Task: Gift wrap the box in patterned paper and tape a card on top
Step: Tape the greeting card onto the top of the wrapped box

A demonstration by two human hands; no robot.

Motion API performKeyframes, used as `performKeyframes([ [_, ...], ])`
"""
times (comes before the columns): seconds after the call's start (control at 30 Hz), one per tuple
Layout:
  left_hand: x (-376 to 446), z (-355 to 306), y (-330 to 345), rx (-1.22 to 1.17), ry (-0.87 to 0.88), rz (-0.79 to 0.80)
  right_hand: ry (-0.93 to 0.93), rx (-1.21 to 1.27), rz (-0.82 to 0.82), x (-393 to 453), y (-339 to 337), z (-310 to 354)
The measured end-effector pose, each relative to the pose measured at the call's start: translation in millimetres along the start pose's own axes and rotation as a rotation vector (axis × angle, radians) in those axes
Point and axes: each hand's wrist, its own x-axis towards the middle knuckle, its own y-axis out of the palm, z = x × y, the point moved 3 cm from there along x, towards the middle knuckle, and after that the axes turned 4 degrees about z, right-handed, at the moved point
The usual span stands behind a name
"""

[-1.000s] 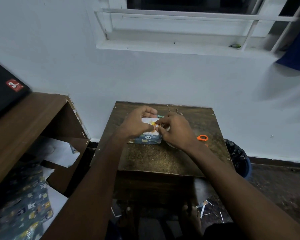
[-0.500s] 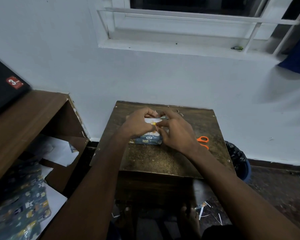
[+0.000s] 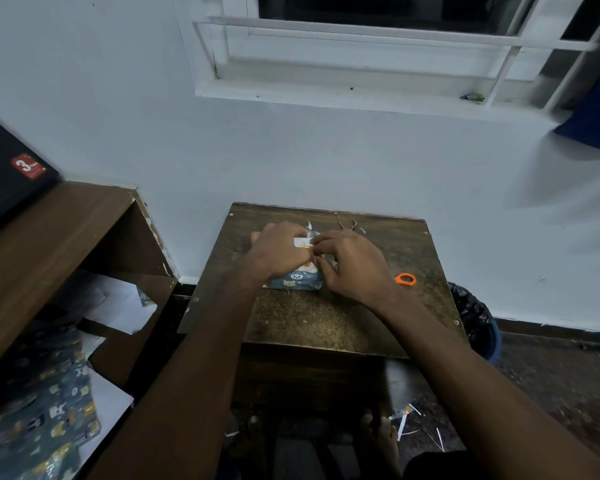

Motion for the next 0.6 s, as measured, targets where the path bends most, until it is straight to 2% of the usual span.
performKeyframes([
  [0.2, -3, 4, 0, -0.135, 0.078, -0.060, 0.008, 0.044, 0.001, -1, -1, 0],
  [0.47, 1, -2, 6, 0.097, 0.054, -0.051, 0.020, 0.049, 0.017, -1, 5, -6],
  [0.53, 1, -4, 8, 0.144, 0.033, -0.042, 0.023, 0.123, 0.025, -1, 4, -8],
  [0.6, 0, -4, 10, 0.143, 0.024, -0.051, 0.055, 0.260, -0.040, -3, -3, -13],
])
